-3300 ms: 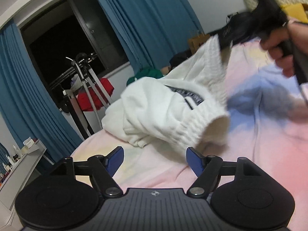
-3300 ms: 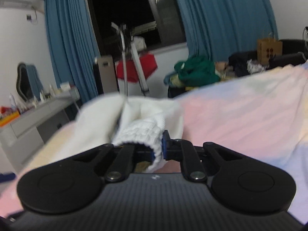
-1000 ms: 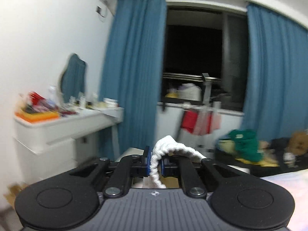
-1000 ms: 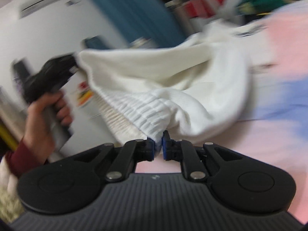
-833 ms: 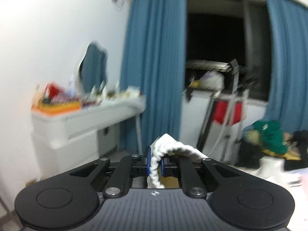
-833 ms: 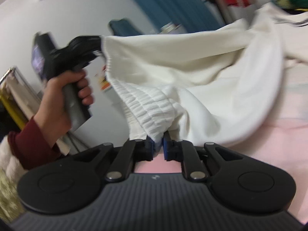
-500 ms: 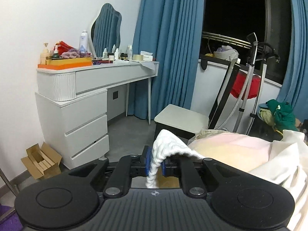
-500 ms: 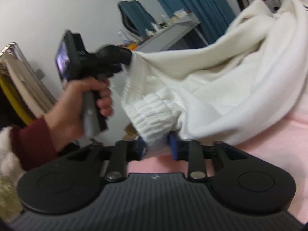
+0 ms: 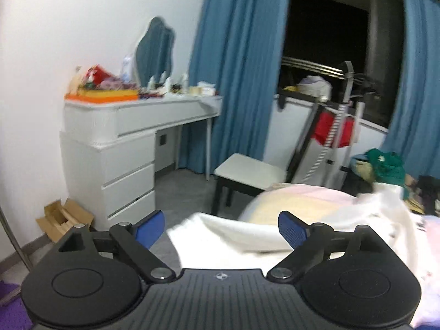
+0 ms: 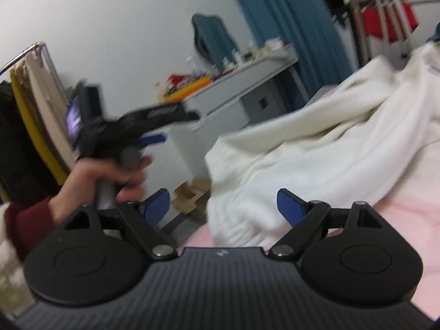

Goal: Fold clothes
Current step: 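Open both grippers and lay the sweatpants flat on the bed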

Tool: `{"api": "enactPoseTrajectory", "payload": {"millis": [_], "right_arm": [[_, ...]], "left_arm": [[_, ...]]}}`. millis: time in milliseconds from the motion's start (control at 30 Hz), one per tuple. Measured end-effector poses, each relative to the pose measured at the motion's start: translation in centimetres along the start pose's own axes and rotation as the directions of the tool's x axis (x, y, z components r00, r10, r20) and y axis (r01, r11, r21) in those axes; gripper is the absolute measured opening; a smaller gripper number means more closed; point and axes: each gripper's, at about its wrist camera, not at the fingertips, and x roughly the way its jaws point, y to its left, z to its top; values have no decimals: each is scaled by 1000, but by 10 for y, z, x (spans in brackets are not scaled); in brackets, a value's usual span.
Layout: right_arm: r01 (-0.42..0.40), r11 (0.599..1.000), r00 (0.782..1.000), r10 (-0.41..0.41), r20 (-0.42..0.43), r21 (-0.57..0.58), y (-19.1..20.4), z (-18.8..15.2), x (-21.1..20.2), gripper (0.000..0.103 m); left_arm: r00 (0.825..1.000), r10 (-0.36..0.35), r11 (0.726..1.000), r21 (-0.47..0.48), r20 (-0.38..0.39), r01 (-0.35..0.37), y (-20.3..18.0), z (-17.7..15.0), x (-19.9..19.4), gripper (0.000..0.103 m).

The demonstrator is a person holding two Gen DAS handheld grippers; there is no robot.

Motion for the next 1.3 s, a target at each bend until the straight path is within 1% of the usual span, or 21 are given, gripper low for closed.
{"api": "enactPoseTrajectory", "payload": {"millis": [33, 167, 300, 433, 600, 667, 800, 867, 967, 1100, 1167, 1300], "right_arm": [[14, 1000, 1000, -15, 14, 7, -4, 6, -8, 87], [98, 995, 992, -99, 83, 8, -22, 22, -65, 87], [204, 979, 969, -199, 148, -21, -44, 36, -122, 87], [309, 951, 935, -300, 188, -24, -73, 46, -175, 87], [437, 899, 882, -420, 214, -34, -109, 44, -211, 87], [455, 890, 871, -439, 221, -25, -120, 39, -223, 87], [475, 880, 858, -460, 226, -14, -136, 26, -231, 87], [470, 883, 861, -457, 223, -8, -141, 20, -224, 87], [476, 879, 858, -461, 226, -18, -143, 12, -219, 87], [470, 882, 861, -455, 226, -16, -141, 4, -219, 87], [468, 884, 862, -454, 224, -10, -140, 0, -219, 87], [481, 877, 856, -468, 220, -10, -140, -2, -218, 87]], "left_arm": [[1000, -15, 1000, 19, 10, 15, -11, -3, -15, 91], [995, -92, 994, 67, 29, 90, -69, -15, -65, 91], [983, -179, 979, 107, 31, 175, -137, -31, -112, 91], [971, -240, 965, 115, 15, 237, -198, -48, -144, 91], [959, -285, 949, 149, 14, 280, -266, -75, -171, 91], [953, -302, 943, 145, 2, 299, -284, -88, -175, 91], [952, -307, 936, 180, 7, 301, -308, -114, -177, 91], [953, -304, 937, 186, 7, 297, -311, -124, -174, 91], [960, -281, 941, 194, -3, 276, -316, -142, -168, 91], [966, -258, 947, 191, -27, 258, -311, -152, -148, 91], [968, -249, 949, 193, -29, 250, -312, -159, -146, 91], [969, -247, 946, 210, -30, 247, -306, -157, -132, 91]]}}
